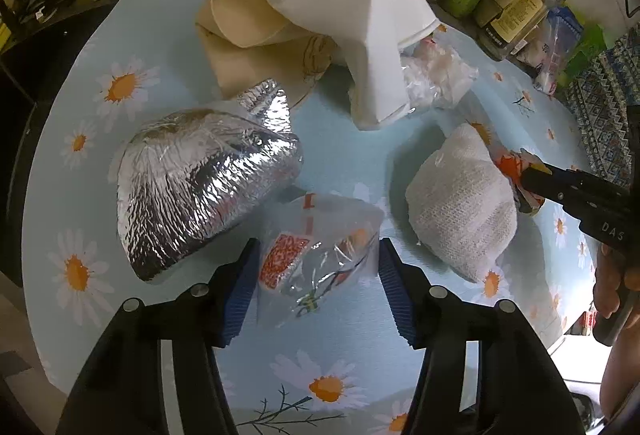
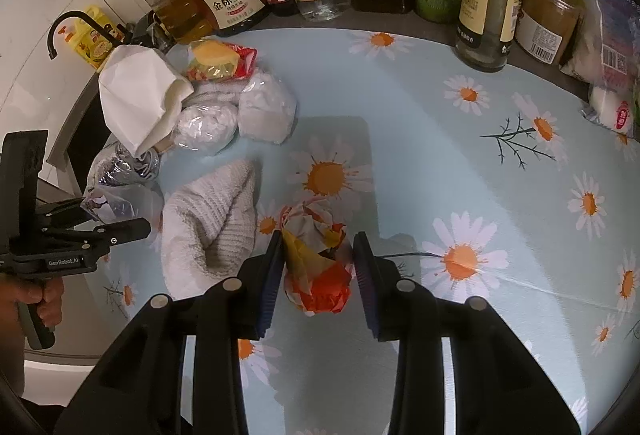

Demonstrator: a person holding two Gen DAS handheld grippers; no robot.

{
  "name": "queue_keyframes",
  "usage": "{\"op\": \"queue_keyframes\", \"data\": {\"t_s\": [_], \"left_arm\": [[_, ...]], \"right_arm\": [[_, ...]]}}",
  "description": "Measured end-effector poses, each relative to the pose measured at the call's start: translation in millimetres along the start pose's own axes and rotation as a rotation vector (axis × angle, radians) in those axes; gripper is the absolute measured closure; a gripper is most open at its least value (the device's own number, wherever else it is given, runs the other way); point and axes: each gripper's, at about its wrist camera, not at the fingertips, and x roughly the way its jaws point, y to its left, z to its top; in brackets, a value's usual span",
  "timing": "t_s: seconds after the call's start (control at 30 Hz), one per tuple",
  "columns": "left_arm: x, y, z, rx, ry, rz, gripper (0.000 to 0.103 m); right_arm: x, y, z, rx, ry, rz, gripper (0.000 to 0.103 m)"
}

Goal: Collect trash
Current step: 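Grasp the clear plastic bag with the left tool, then carry the bag with the left tool into the black bin while the right tool drops the wrapper there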

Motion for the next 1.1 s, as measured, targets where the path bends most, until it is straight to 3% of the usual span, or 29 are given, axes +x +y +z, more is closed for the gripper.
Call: {"op": "queue_keyframes", "data": {"t_s": [0.53, 1.1], "left_arm": [[-39.3, 8.9, -30.1, 0.000, -0.062, -0.045, 0.047], [-86.5, 28.8, -102.7, 0.043, -0.096, -0.116, 0.047]], "right_arm": [[-19.7, 19.0, -16.0, 0.005, -0.025, -0.021, 0.067], [-42.8, 104.3, -85.2, 0.025, -0.035, -0.011, 0.067]]}}
